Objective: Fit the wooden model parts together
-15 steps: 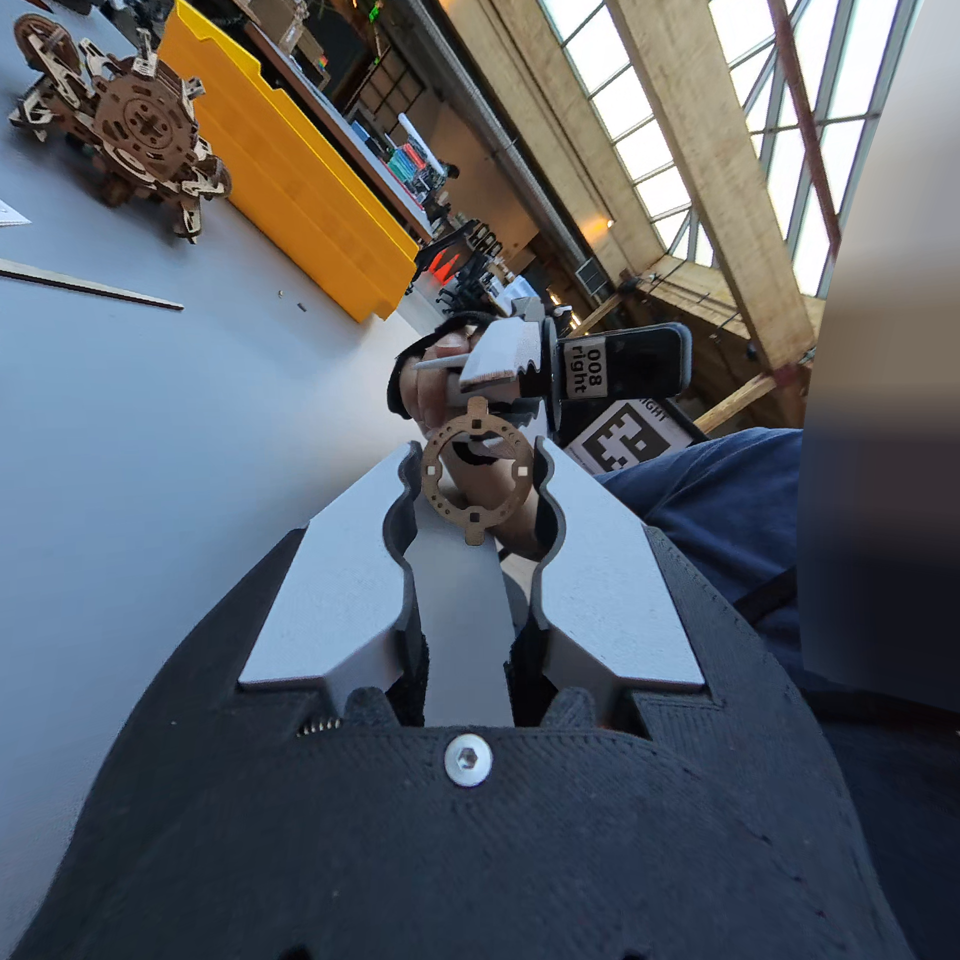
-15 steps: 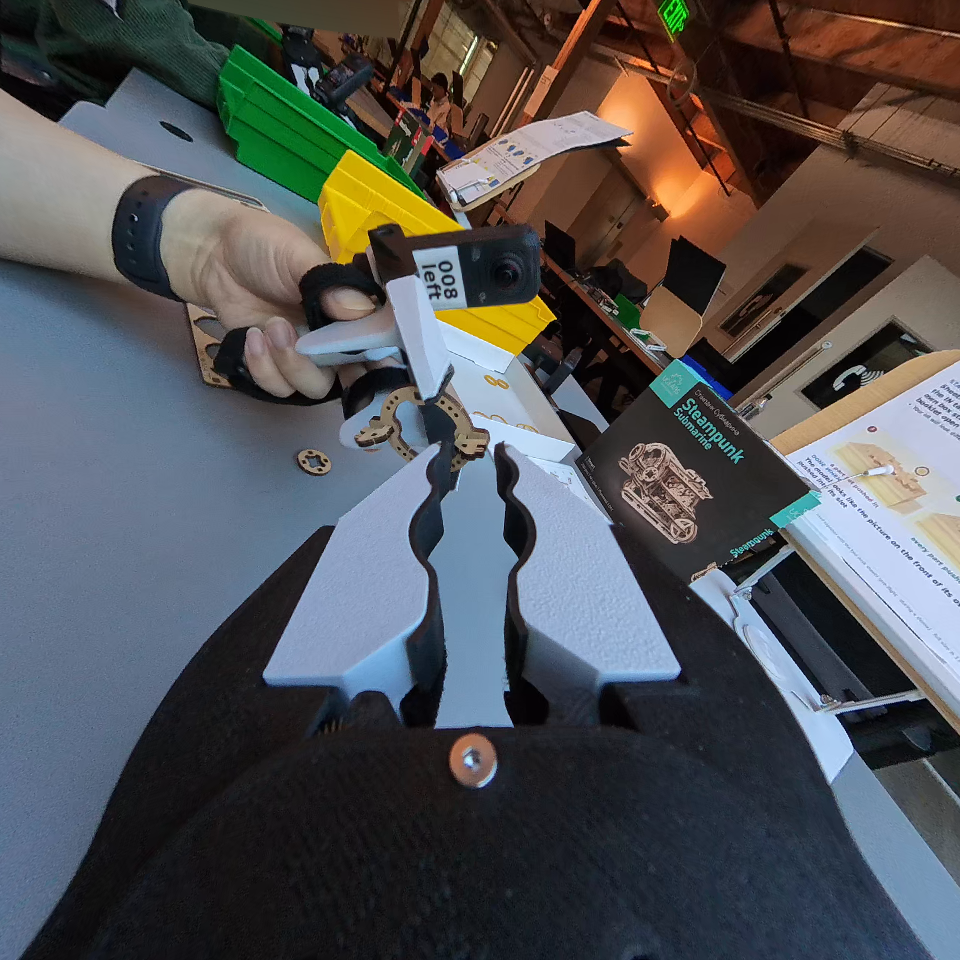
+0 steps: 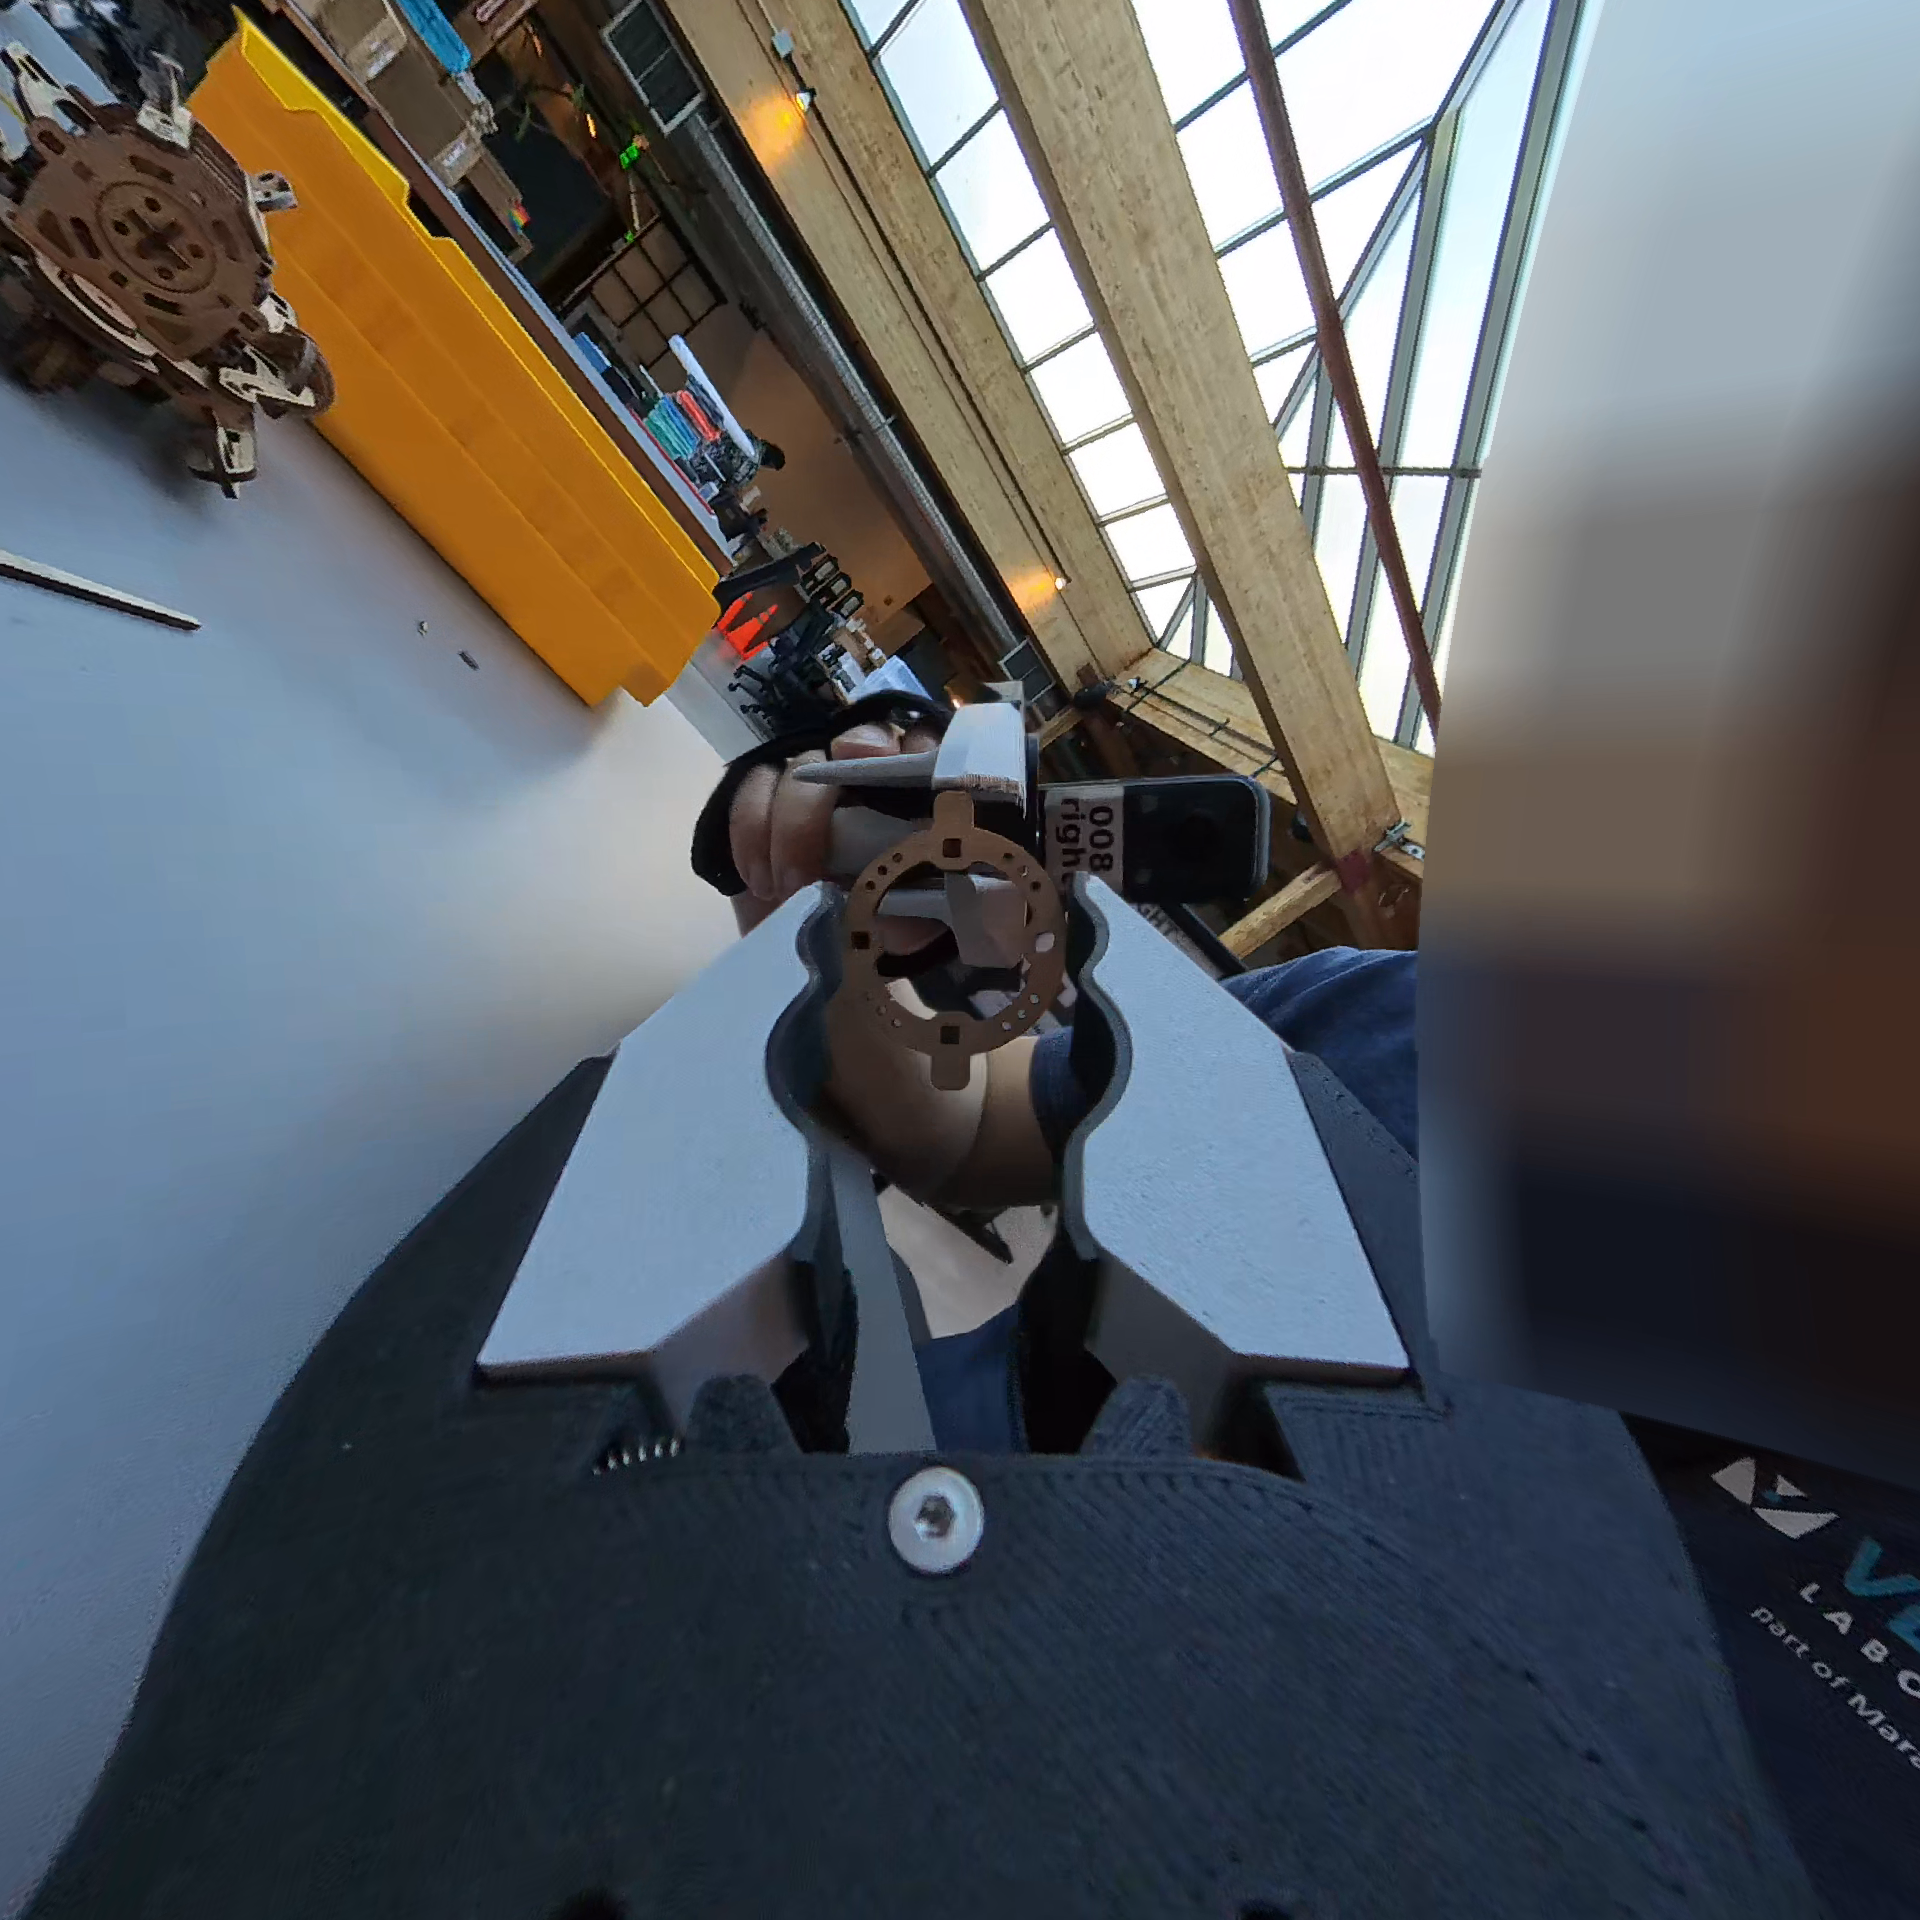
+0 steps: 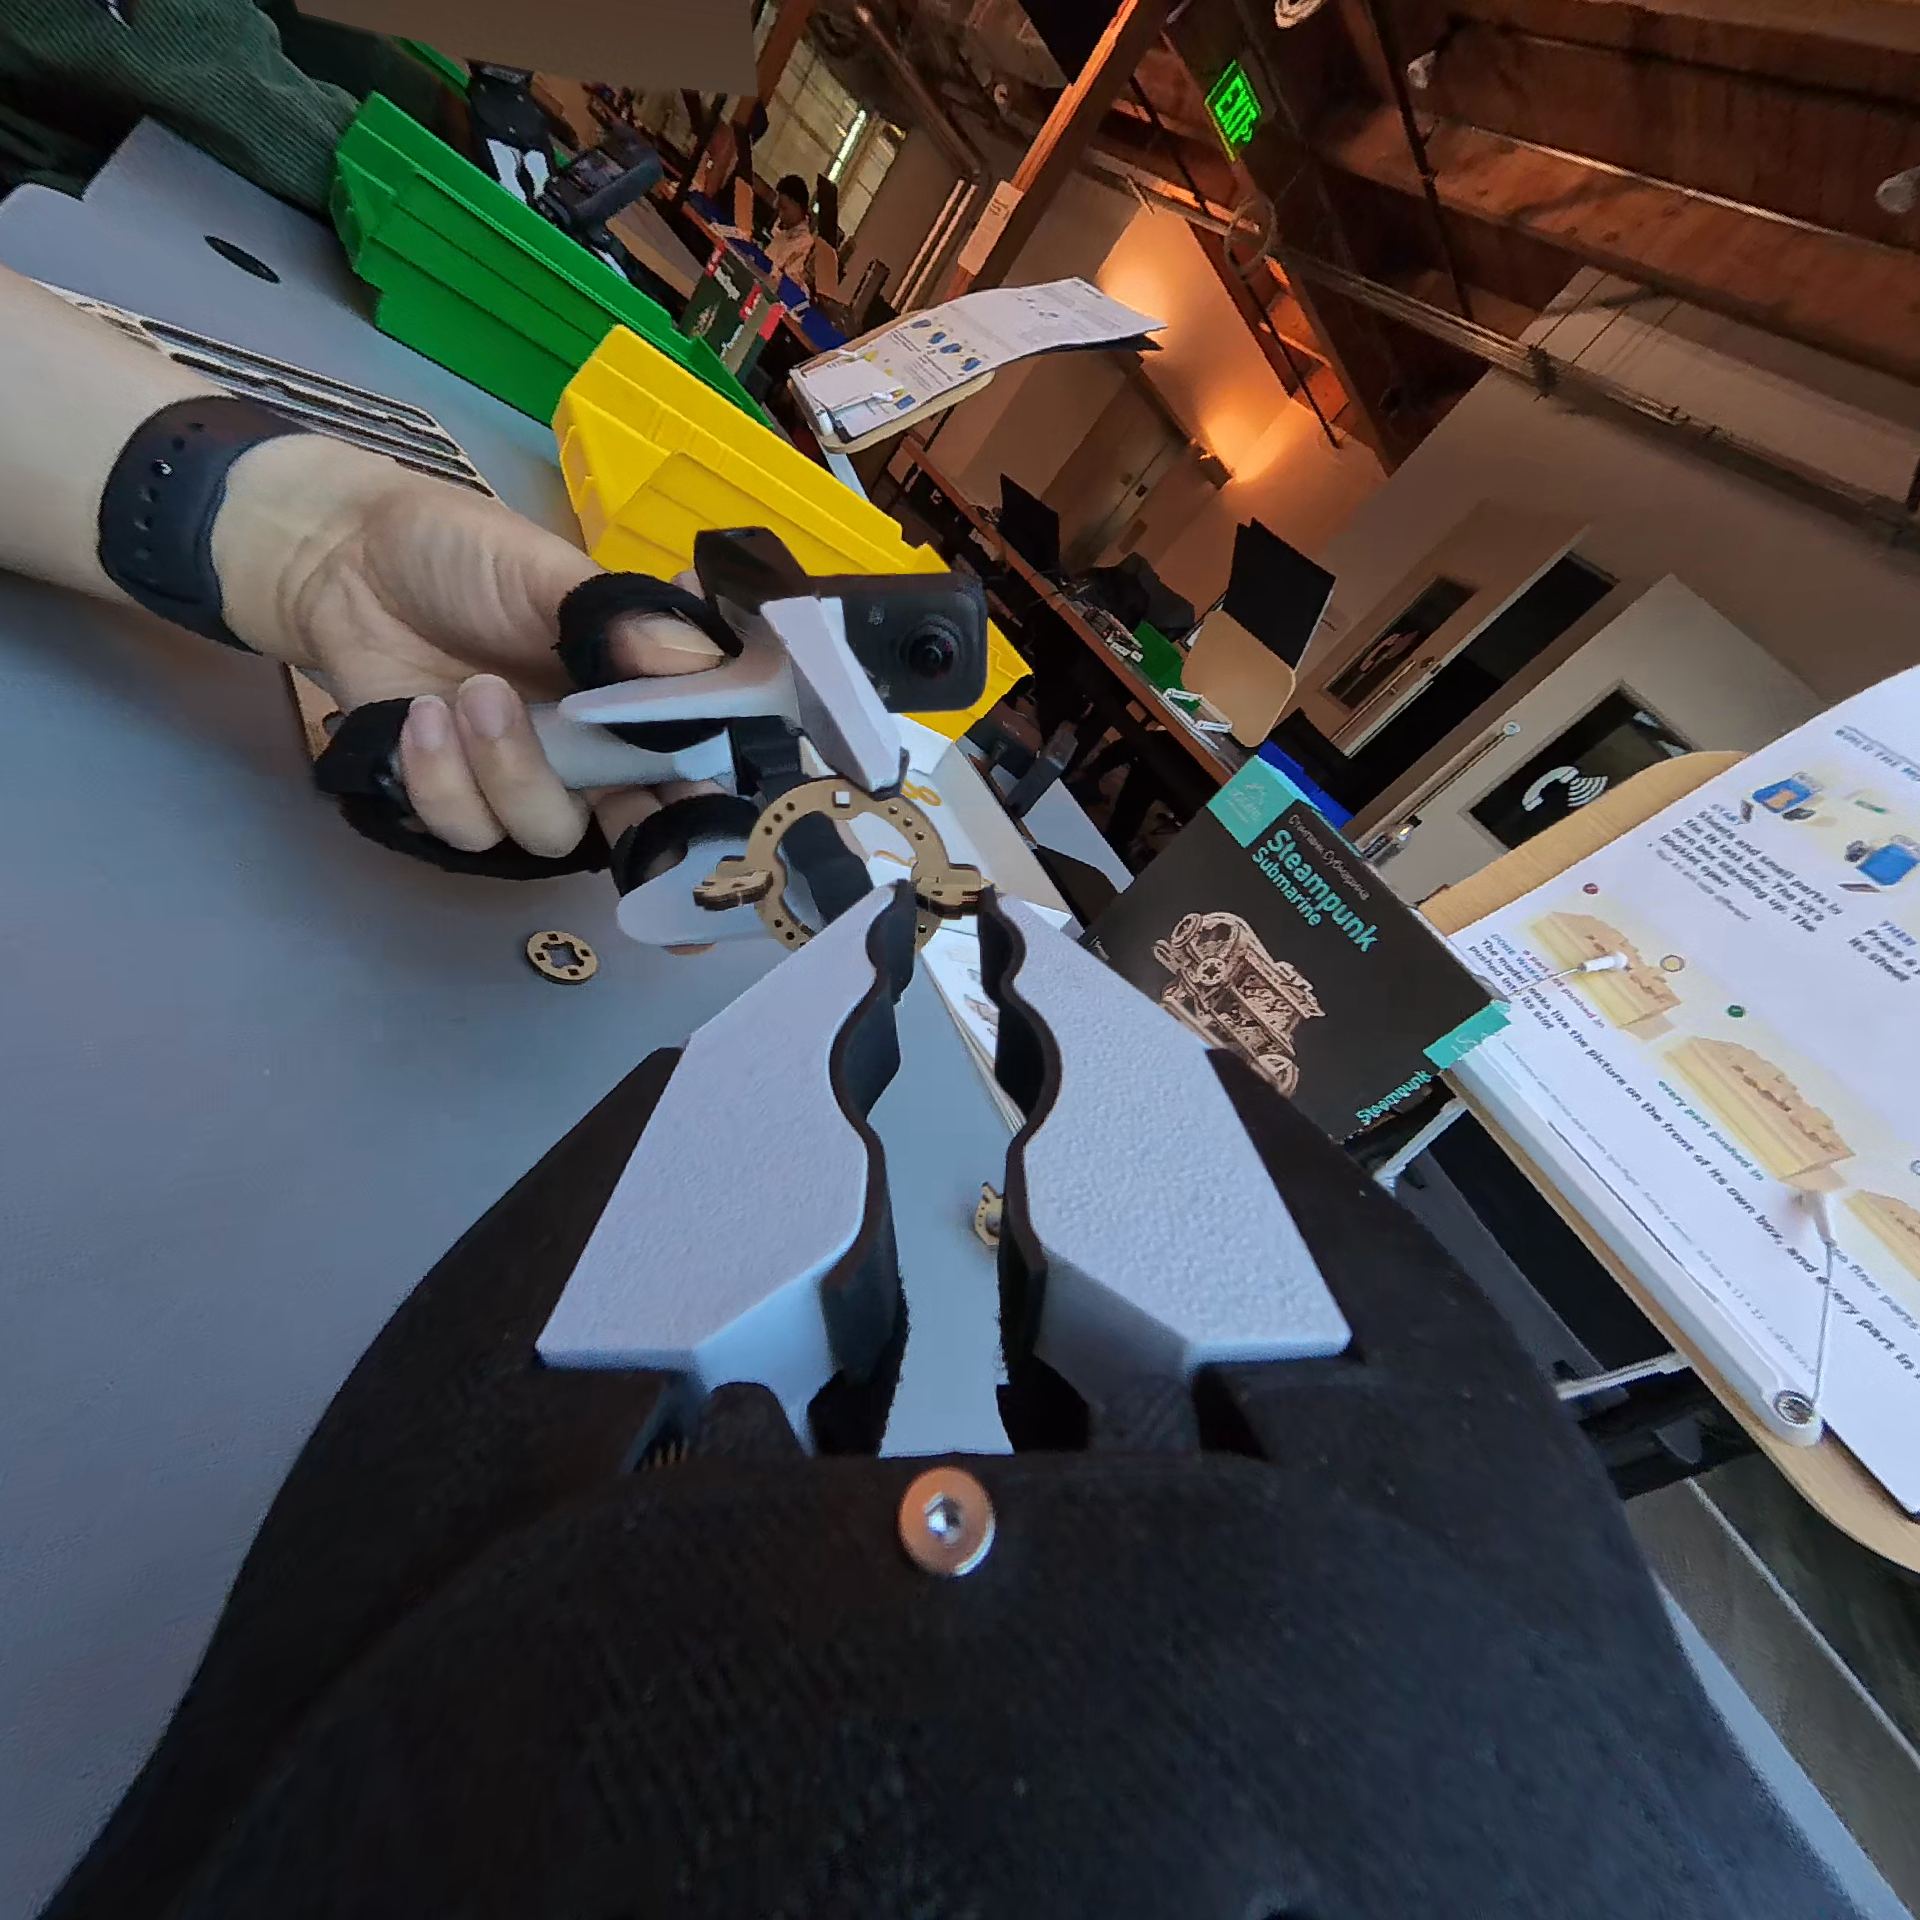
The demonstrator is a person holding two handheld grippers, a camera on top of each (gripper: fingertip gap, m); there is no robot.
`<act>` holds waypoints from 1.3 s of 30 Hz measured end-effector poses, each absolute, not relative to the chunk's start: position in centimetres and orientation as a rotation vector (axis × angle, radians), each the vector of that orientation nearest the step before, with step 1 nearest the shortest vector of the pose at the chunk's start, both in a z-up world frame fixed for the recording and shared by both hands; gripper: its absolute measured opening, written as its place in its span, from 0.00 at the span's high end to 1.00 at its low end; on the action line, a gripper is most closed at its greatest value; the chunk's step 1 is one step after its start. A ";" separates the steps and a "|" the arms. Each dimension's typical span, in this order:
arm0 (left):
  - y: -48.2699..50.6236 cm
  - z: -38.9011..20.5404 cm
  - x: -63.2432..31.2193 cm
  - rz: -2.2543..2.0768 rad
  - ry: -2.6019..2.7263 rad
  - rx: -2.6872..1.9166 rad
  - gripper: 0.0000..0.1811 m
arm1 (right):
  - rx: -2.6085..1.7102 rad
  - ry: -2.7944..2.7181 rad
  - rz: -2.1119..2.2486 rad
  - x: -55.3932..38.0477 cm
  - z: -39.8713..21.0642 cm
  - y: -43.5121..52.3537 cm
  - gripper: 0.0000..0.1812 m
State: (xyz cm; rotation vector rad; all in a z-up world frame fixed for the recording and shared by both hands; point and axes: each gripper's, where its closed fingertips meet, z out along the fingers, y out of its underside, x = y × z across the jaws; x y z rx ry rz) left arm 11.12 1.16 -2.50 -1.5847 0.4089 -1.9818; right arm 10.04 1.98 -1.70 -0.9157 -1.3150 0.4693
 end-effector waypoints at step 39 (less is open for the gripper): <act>0.1 -3.8 11.8 -1.865 0.577 -1.671 0.77 | -0.958 -1.438 0.642 10.3 -2.8 1.2 0.95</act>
